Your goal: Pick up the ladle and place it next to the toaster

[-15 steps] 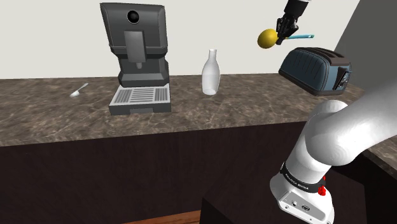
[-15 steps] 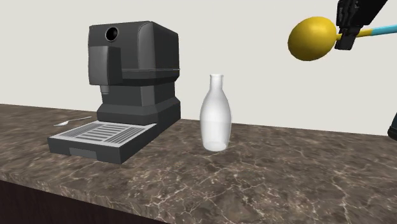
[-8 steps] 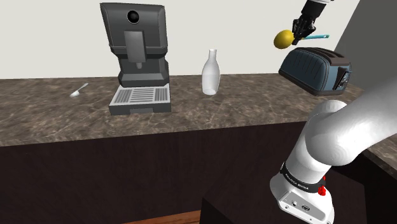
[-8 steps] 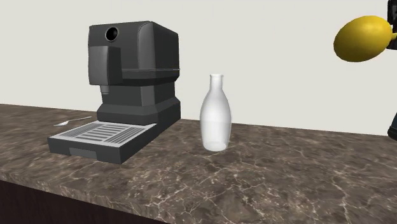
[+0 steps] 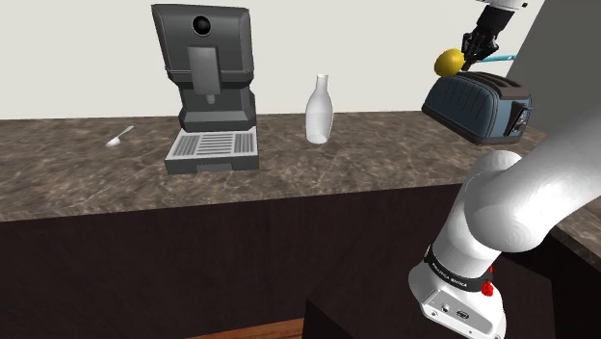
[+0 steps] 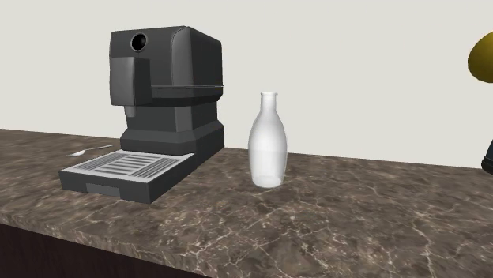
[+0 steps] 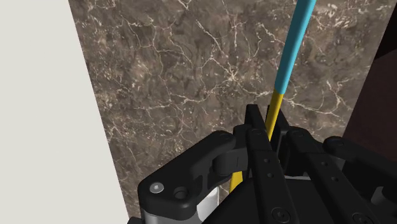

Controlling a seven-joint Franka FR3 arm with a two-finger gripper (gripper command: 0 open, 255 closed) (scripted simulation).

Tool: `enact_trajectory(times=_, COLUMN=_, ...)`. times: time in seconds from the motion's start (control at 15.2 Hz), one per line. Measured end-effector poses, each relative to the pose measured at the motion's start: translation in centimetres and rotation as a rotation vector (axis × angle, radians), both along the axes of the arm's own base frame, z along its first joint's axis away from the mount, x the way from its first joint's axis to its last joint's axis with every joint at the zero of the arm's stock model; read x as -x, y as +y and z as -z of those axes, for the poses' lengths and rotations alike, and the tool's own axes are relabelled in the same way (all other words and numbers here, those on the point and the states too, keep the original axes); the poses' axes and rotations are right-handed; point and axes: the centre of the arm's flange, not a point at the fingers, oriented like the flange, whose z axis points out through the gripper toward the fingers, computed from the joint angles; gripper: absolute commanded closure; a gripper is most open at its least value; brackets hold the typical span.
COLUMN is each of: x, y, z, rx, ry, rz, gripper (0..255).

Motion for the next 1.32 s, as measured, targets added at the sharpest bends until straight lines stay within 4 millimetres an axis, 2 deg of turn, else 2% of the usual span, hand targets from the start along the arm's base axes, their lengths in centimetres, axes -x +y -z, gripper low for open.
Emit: enact_trajectory(times=1.32, x=0.2, y=-0.1, z=10.5, rx=0.0, ry=0.0, rz=-0.001, gripper=255)
